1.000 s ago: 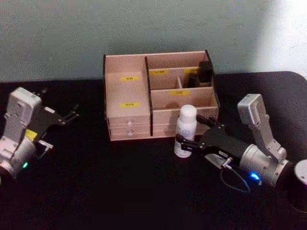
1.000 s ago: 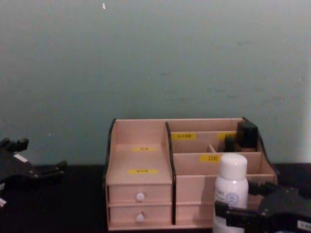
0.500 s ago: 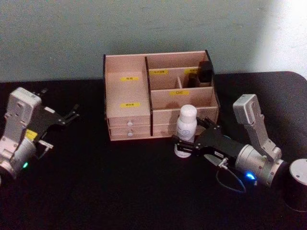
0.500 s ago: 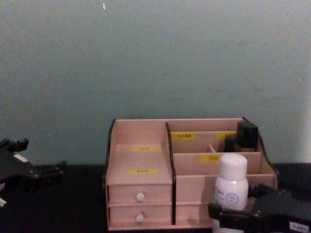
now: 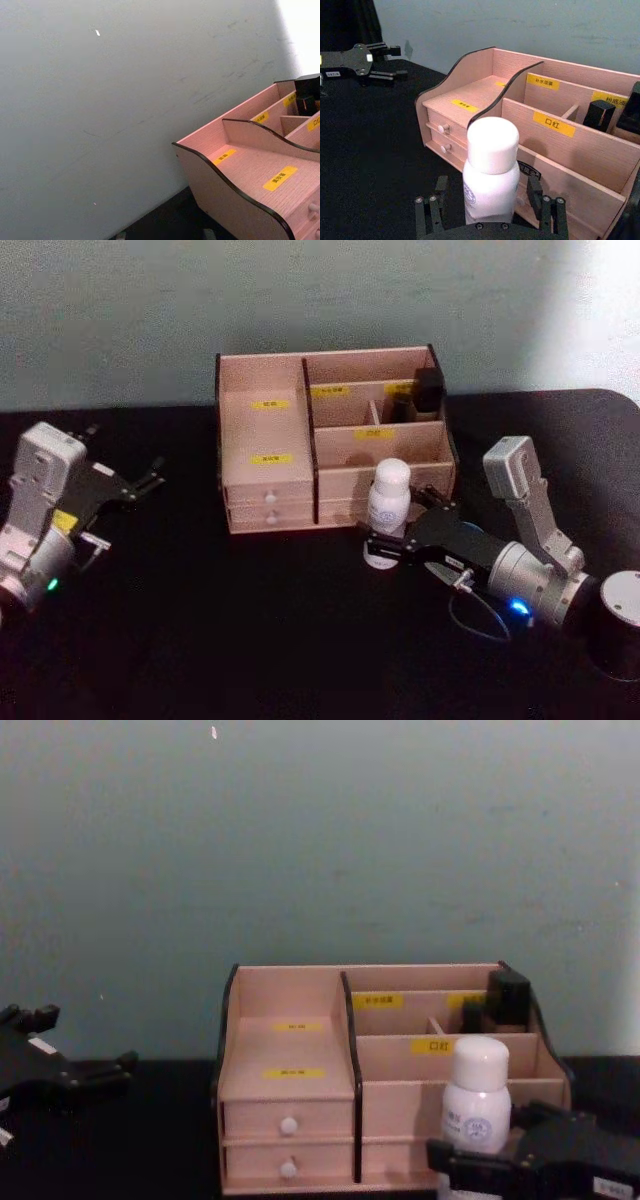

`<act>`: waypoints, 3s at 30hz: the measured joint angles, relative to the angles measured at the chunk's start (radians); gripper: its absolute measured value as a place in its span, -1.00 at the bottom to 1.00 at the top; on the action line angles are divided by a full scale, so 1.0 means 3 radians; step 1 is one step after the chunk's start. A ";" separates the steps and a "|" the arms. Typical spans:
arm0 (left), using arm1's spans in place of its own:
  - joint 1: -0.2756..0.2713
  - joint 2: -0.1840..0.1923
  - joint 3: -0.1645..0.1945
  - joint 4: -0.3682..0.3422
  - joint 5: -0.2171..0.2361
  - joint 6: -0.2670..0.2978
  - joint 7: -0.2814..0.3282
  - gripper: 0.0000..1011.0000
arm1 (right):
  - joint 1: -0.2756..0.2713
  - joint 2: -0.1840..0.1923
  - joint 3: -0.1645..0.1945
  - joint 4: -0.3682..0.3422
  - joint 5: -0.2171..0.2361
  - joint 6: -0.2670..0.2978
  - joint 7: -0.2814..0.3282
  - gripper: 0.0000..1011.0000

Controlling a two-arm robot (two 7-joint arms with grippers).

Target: Pick up the facial cleanser and watermelon frost from the table and place them into the tiered storage box.

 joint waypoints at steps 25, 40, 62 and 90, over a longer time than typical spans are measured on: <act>0.0000 0.0000 0.0000 0.0000 0.0000 0.0000 0.0000 0.98 | -0.0005 0.0005 0.0002 -0.0007 0.0000 -0.0007 -0.0004 0.73; 0.0000 0.0000 0.0000 0.0000 0.0000 0.0000 0.0000 0.98 | -0.0005 0.0005 0.0003 -0.0007 0.0000 -0.0008 -0.0004 0.18; 0.0000 0.0000 0.0000 0.0000 0.0000 0.0000 0.0000 0.98 | -0.0050 0.0055 0.0032 -0.0126 0.0063 0.0056 0.0004 0.18; 0.0000 0.0000 0.0000 0.0000 0.0000 0.0000 0.0000 0.98 | 0.0197 0.0118 0.0208 -0.0639 0.0317 0.0347 -0.0253 0.18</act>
